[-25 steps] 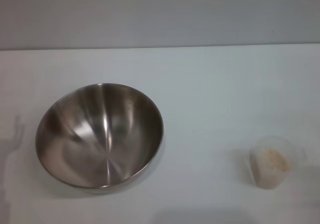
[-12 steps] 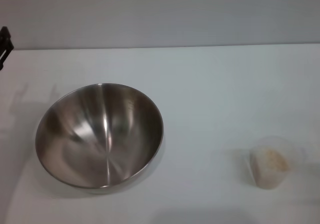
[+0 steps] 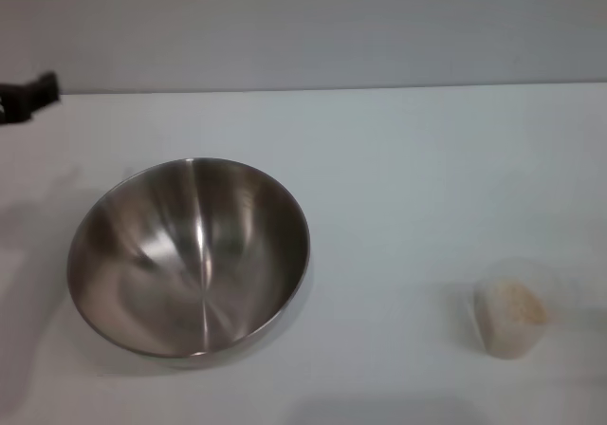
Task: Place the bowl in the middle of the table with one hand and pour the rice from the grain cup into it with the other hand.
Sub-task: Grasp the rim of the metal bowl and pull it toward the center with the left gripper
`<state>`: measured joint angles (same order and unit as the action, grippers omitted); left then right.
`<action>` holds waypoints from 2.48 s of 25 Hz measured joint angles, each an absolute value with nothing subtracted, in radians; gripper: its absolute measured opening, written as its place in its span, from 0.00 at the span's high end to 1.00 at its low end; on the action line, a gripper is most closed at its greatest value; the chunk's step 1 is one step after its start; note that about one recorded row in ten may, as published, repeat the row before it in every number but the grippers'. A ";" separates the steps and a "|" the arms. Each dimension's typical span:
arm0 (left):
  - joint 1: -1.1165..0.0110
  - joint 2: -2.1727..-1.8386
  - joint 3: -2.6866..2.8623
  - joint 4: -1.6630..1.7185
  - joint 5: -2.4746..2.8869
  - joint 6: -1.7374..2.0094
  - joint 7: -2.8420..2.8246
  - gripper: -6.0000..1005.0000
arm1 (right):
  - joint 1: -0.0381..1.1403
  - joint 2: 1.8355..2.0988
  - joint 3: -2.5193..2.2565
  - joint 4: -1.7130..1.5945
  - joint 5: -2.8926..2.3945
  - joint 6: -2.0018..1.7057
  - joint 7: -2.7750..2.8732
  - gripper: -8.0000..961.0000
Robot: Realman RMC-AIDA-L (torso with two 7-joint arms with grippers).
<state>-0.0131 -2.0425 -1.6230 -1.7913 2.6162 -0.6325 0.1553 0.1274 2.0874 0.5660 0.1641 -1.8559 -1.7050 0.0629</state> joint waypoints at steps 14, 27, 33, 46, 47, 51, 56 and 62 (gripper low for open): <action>-0.096 -2.063 -1.738 -1.799 2.459 -1.067 0.395 0.25 | 0.140 2.086 0.566 0.162 -1.856 -1.677 0.063 0.15; -0.095 -2.066 -1.712 -1.720 2.467 -1.065 0.459 0.24 | 0.143 2.087 0.566 0.164 -1.854 -1.676 0.063 0.15; -0.102 -2.067 -1.702 -1.685 2.464 -1.062 0.472 0.24 | 0.143 2.088 0.566 0.166 -1.854 -1.675 0.063 0.15; -0.114 -2.066 -1.689 -1.620 2.467 -1.019 0.483 0.24 | 0.147 2.088 0.563 0.164 -1.854 -1.673 0.063 0.15; -0.116 -2.066 -1.689 -1.614 2.467 -1.018 0.483 0.24 | 0.147 2.088 0.563 0.164 -1.854 -1.673 0.063 0.15; -0.122 -2.066 -1.685 -1.598 2.468 -1.017 0.483 0.24 | 0.148 2.088 0.563 0.164 -1.854 -1.673 0.063 0.15; -0.123 -2.066 -1.679 -1.591 2.468 -1.017 0.483 0.24 | 0.150 2.088 0.563 0.164 -1.854 -1.673 0.063 0.15; -0.124 -2.067 -1.673 -1.588 2.468 -1.018 0.483 0.25 | 0.151 2.086 0.563 0.163 -1.854 -1.673 0.063 0.15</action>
<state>-0.1241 -2.0674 -1.6727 -1.5883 2.4677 -1.0175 0.4832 0.1506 2.0865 0.5629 0.1626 -1.8545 -1.6734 0.0628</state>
